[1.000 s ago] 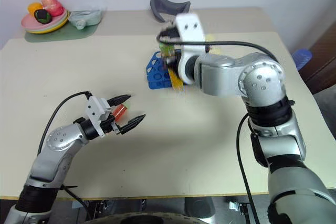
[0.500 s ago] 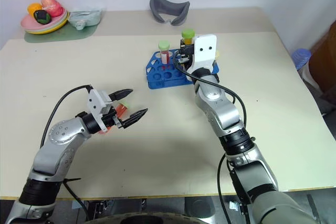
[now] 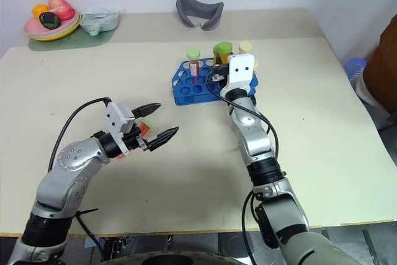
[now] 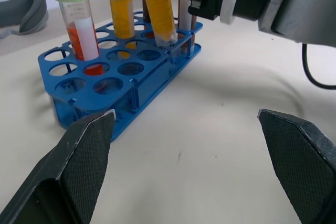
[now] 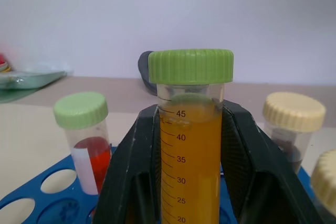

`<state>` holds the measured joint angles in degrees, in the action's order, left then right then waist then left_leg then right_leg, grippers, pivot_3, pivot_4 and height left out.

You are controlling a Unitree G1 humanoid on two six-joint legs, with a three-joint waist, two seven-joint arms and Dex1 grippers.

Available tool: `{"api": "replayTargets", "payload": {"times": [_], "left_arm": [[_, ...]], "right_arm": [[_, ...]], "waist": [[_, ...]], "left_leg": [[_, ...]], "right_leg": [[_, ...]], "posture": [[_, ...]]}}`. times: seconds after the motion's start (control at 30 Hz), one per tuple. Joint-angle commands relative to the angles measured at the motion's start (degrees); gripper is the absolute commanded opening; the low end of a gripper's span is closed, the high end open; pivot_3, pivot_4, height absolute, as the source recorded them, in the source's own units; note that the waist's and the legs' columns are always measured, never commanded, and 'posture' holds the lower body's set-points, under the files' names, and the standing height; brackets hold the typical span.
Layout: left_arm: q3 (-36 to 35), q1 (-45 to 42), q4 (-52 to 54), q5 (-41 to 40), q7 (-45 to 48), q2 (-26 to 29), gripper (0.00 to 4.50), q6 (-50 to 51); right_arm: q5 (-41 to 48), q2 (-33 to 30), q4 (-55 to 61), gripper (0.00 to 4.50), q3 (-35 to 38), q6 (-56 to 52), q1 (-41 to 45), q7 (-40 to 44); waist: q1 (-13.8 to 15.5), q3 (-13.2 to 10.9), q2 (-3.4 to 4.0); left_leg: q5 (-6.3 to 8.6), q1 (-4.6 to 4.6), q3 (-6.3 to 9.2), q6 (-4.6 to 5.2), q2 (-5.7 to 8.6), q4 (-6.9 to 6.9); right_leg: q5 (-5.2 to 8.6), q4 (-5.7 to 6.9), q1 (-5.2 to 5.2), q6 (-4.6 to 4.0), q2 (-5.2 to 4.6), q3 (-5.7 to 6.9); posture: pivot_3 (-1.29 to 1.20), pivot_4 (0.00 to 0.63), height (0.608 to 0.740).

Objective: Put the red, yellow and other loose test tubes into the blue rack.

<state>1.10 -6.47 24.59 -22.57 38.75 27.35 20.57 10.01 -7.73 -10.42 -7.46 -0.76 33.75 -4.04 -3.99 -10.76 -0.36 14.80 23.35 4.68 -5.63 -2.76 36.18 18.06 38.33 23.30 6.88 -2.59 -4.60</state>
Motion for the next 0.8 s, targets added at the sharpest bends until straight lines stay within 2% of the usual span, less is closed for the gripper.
{"api": "replayTargets", "payload": {"times": [0.03,0.5,0.63,0.73,0.8], "left_arm": [[-1.3,-0.9,2.6,-1.3,-0.2,0.7,4.5,0.9],[-0.8,-1.1,2.5,-1.2,-0.7,0.6,4.5,1.1],[-0.9,-0.8,2.4,-1.1,-0.7,0.6,4.5,0.9],[-1.0,-0.5,2.5,-1.2,-1.0,0.7,4.5,1.3],[-1.2,-0.6,2.6,-1.3,-1.3,0.7,4.5,1.8]], "right_arm": [[-1.4,1.4,0.0,1.18,1.9,1.5,0.2,0.9],[-3.9,4.6,-4.1,1.18,4.6,4.8,1.4,4.3],[-3.5,5.1,-2.4,2.77,5.4,5.0,0.9,5.6],[-4.7,5.0,-0.1,4.36,5.7,4.7,0.8,4.9],[-5.1,4.6,1.8,4.44,5.9,4.2,0.9,4.8]], "waist": [[0.0,0.0,0.0],[0.0,0.0,0.0],[-0.1,0.0,0.0],[0.0,0.0,0.0],[0.0,0.0,0.0]], "left_leg": [[0.0,0.0,0.0,0.0,0.0,0.0],[-0.02,-0.06,0.0,-0.04,0.0,0.0],[-0.02,-0.06,0.0,-0.04,0.0,0.0],[-0.02,-0.06,0.0,-0.04,0.0,0.0],[-0.03,-0.06,0.0,-0.05,0.0,0.0]], "right_leg": [[0.0,0.0,0.0,0.0,0.0,0.0],[0.0,0.03,-0.06,0.0,0.0,0.0],[0.0,0.03,-0.06,0.0,0.0,0.0],[0.0,0.04,-0.06,0.0,0.0,0.0],[0.0,0.04,-0.06,0.0,0.0,0.0]], "posture": [[0.0,0.15,0.74],[0.0,0.15,0.74],[0.0,0.15,0.74],[0.0,0.15,0.74],[0.0,0.15,0.74]]}}
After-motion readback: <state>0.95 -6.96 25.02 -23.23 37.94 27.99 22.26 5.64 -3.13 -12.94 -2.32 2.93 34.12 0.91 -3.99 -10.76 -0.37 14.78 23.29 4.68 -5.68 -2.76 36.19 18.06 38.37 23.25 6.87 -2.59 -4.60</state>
